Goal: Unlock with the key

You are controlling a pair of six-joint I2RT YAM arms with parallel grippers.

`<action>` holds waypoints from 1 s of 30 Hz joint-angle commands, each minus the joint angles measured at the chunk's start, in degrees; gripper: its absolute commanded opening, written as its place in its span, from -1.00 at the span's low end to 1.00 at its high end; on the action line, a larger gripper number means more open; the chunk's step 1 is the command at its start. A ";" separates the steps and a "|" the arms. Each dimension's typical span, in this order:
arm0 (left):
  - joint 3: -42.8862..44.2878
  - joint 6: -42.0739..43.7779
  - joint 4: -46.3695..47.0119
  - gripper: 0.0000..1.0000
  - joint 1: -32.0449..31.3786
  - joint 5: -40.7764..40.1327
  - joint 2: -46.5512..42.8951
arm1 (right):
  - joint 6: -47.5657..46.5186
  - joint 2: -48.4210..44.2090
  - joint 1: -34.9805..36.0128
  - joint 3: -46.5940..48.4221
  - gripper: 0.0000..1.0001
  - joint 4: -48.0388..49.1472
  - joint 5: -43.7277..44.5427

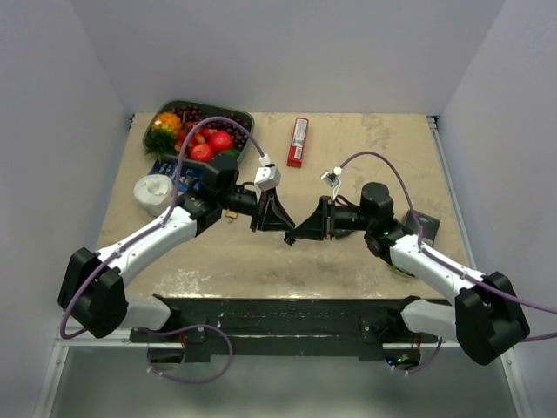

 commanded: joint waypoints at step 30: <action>1.14 -10.19 6.36 -1.00 0.60 -4.25 3.08 | -24.37 -14.79 0.14 3.09 0.18 -24.58 13.13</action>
